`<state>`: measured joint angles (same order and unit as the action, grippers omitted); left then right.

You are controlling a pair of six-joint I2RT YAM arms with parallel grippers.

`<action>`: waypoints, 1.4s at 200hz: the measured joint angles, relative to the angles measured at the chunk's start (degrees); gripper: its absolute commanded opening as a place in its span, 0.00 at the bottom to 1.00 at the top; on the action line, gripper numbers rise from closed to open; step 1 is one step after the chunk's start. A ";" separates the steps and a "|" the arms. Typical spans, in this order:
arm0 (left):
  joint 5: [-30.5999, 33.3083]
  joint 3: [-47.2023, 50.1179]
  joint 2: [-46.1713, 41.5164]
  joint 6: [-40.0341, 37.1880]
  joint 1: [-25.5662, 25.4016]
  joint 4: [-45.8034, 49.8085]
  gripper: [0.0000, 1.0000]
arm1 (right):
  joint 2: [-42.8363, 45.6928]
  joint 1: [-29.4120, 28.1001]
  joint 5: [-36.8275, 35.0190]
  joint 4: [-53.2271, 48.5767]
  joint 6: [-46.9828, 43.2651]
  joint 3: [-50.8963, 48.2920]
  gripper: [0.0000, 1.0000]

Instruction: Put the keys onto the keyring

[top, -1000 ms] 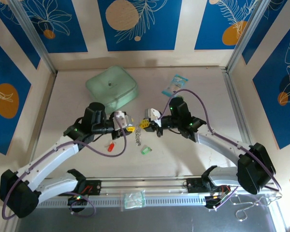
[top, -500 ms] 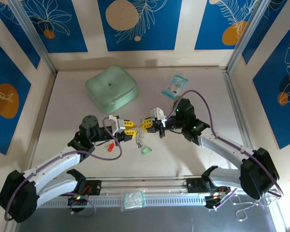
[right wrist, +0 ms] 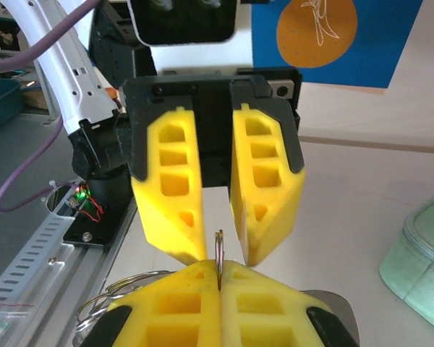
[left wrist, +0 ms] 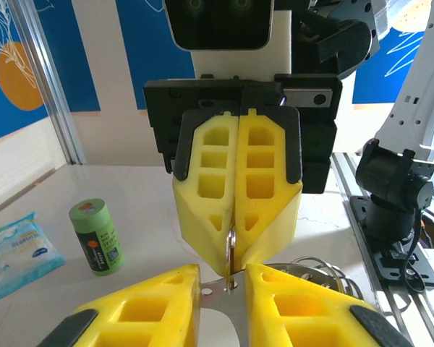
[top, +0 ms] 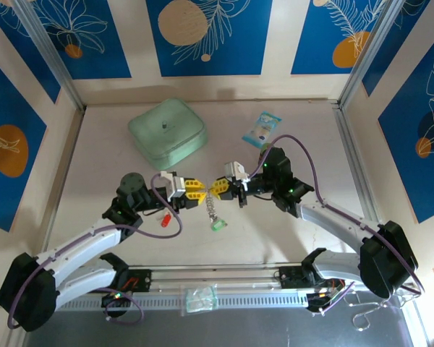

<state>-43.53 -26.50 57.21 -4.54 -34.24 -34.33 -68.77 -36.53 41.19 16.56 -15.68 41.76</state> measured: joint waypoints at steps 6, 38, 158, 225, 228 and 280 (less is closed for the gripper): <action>-0.07 0.00 0.35 0.20 0.00 -0.28 0.18 | -0.02 -0.17 0.00 0.24 0.17 0.00 0.00; -1.60 0.00 1.49 1.44 0.07 -1.92 0.06 | -0.44 -0.26 -0.35 1.49 0.94 0.00 0.00; 10.82 -9.44 -0.35 -17.27 -3.65 25.77 0.00 | 0.00 -4.00 -19.58 -19.43 -12.31 6.84 0.30; 17.33 -14.73 2.40 -27.39 -6.19 38.95 0.00 | 0.00 -5.49 -23.34 -24.52 -16.33 7.39 0.23; 17.40 -14.84 2.45 -27.52 -6.19 39.19 0.00 | 0.00 -5.49 -23.32 -24.59 -16.37 7.39 0.23; 17.68 -15.47 2.60 -27.98 -6.51 40.02 0.00 | 0.00 -6.27 -23.23 -24.74 -17.35 7.39 0.16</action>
<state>-25.85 -41.98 59.81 -32.51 -40.75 5.69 -68.77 -42.81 17.96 -8.19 -33.04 49.15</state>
